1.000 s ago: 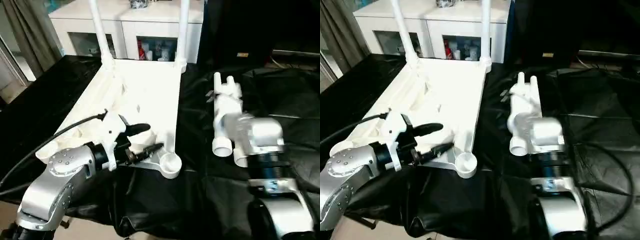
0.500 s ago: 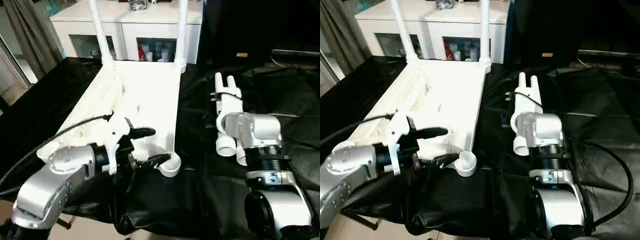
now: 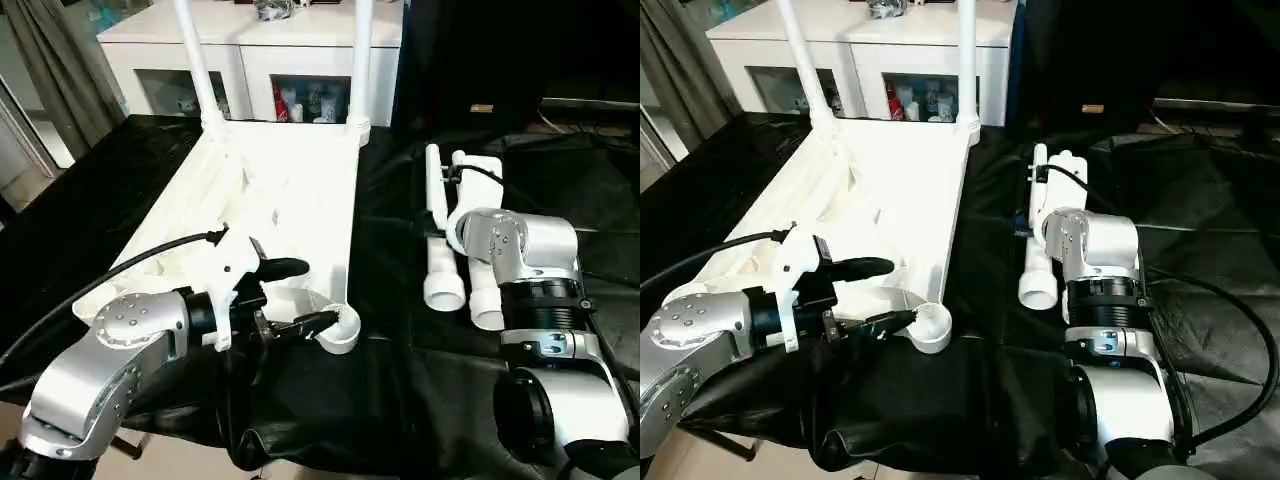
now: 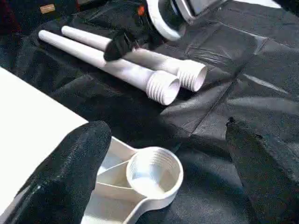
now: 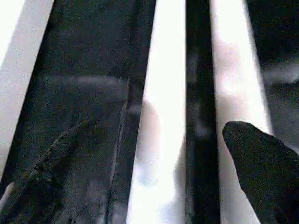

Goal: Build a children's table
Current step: Pick table leg

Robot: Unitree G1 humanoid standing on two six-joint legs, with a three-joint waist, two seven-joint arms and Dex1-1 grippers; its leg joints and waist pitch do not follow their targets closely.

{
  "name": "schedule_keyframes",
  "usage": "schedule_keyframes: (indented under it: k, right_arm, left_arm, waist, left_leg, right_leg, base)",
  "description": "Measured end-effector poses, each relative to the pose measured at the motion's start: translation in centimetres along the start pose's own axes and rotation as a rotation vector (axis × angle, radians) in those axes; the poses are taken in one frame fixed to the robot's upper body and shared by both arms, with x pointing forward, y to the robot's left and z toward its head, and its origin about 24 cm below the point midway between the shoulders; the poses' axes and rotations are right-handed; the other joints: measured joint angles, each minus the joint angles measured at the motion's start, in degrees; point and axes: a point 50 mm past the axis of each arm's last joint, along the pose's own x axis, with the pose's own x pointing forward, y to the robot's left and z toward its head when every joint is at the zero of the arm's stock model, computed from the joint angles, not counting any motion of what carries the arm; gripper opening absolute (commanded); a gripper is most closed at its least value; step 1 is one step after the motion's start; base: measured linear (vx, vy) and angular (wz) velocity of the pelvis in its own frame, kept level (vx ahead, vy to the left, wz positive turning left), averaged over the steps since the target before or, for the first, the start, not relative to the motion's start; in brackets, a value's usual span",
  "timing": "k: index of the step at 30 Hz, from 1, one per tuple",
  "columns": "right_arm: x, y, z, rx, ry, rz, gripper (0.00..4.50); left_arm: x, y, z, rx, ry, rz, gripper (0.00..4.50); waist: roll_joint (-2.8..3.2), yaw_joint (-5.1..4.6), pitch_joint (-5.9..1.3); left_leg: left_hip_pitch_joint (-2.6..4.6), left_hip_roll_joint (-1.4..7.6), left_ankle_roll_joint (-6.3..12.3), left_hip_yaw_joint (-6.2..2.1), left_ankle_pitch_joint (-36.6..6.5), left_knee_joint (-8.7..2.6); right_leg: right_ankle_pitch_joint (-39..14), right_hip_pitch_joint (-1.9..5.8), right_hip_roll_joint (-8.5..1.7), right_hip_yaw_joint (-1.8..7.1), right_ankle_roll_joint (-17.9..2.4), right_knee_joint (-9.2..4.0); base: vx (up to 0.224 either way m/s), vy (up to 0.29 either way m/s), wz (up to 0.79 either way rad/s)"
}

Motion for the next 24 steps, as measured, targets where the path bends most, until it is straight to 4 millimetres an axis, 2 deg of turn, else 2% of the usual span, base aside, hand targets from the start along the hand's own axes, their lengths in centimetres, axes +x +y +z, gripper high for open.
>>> schedule_keyframes:
  k: [5,7,17,21,24]
  right_arm:
    - [0.5,0.4,-1.1,0.026,0.066,0.068,4.50]
    - [0.7,0.6,-1.4,0.034,0.081,0.092,4.22]
    - [1.4,0.3,-2.4,0.041,0.143,0.104,3.44]
    - [1.6,0.2,-2.5,0.044,0.147,0.108,3.12]
    - [1.8,0.1,-2.6,0.047,0.156,0.111,2.80]
  left_arm:
    - [0.0,-0.1,0.0,0.004,0.009,-0.016,4.48]
    - [0.0,-0.2,-0.1,0.004,0.013,-0.028,4.50]
    - [0.4,-0.9,0.2,0.018,0.010,-0.061,4.50]
    - [0.8,-1.2,0.0,0.011,0.013,-0.077,4.50]
    - [1.1,-1.4,0.0,0.012,0.019,-0.079,4.50]
  waist:
    - [0.39,-0.01,0.11]
    - [0.40,0.01,0.11]
    - [0.36,-0.02,0.11]
    - [0.18,-0.12,0.04]
    - [-0.23,-0.11,-0.03]
  left_leg:
    - [0.00,0.00,0.00,0.00,0.00,0.00]
    - [0.00,0.02,0.00,0.00,0.00,0.00]
    - [0.01,0.03,0.04,0.05,0.01,0.00]
    - [0.07,0.06,0.07,0.08,0.01,0.00]
    - [0.11,0.10,0.06,0.11,0.02,0.00]
  right_leg:
    - [0.00,0.00,0.00,0.00,-0.01,0.01]
    - [-0.01,0.00,0.00,-0.01,-0.03,0.02]
    - [-0.01,0.01,0.00,-0.01,-0.03,0.02]
    - [-0.01,0.03,0.00,-0.01,-0.04,0.06]
    - [-0.02,0.03,0.00,-0.01,-0.06,0.13]
  base:
    - [0.000,0.000,0.00]
    - [0.000,0.000,0.00]
    - [0.000,0.000,0.00]
    - [0.000,0.000,0.00]
    - [0.000,0.000,0.00]
